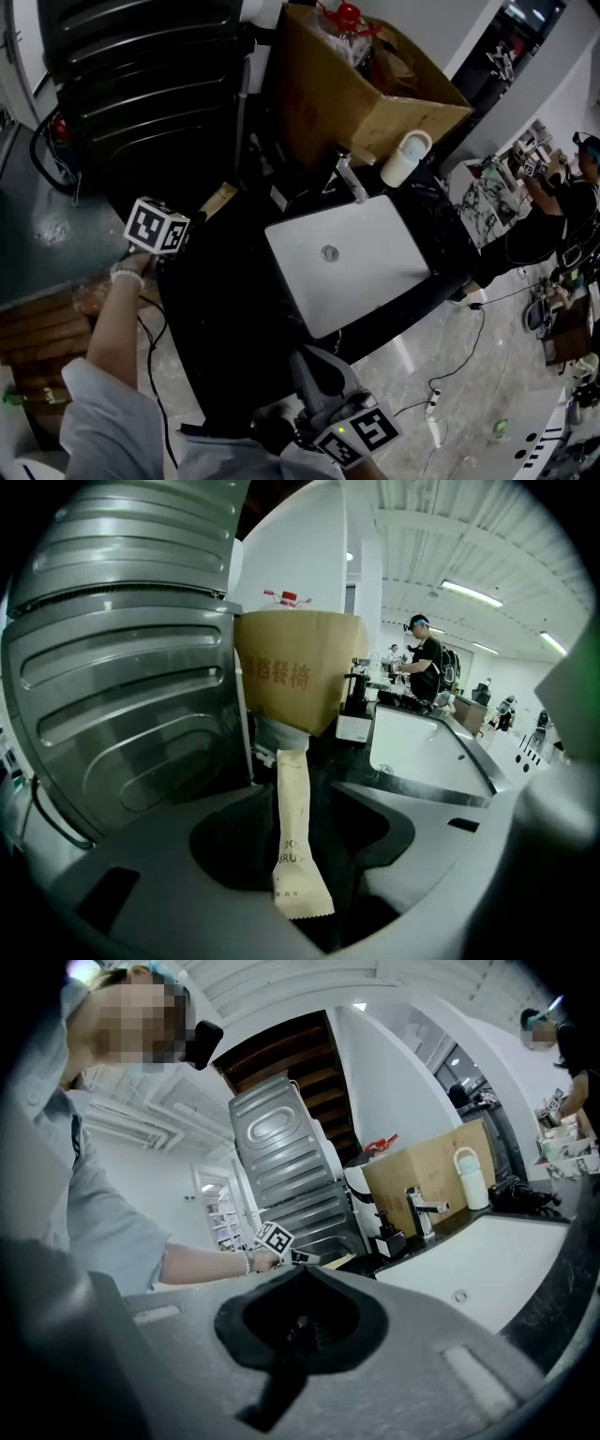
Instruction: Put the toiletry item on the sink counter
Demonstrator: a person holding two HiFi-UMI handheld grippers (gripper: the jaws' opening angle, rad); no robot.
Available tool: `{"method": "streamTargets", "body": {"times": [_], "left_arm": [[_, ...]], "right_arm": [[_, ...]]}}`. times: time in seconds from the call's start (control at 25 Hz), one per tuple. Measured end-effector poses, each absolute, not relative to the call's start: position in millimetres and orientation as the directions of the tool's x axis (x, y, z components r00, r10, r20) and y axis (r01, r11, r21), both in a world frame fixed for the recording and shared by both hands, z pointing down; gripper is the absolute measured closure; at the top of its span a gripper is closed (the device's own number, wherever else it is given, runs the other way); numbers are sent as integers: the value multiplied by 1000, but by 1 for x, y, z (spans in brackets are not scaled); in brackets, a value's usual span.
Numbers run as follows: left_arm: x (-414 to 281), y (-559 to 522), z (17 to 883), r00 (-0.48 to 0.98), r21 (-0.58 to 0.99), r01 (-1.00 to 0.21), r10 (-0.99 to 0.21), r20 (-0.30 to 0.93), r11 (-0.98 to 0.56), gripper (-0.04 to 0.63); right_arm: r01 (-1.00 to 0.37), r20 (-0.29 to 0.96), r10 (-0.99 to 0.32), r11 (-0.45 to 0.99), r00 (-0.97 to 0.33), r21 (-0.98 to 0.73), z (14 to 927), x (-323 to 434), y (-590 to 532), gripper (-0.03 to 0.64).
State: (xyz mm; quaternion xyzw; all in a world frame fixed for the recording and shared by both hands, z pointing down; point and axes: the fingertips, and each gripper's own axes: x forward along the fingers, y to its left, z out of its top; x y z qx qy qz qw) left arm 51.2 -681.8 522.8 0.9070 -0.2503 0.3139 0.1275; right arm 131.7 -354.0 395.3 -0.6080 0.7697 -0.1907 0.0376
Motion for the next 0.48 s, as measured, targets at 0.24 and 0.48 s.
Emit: {"method": "streamTargets", "body": {"times": [0.24,0.48], "left_arm": [[62,-667,460,730,30,-538,-449,515,-842,473],[75,-634,384,779,-42,-538,-515,357,-842,572]], "right_arm": [[-920,141,-949,227,-282,-318,380,132,-346,618],[-916,123,-943,260,-309,-307,368,136,-330,618]]}}
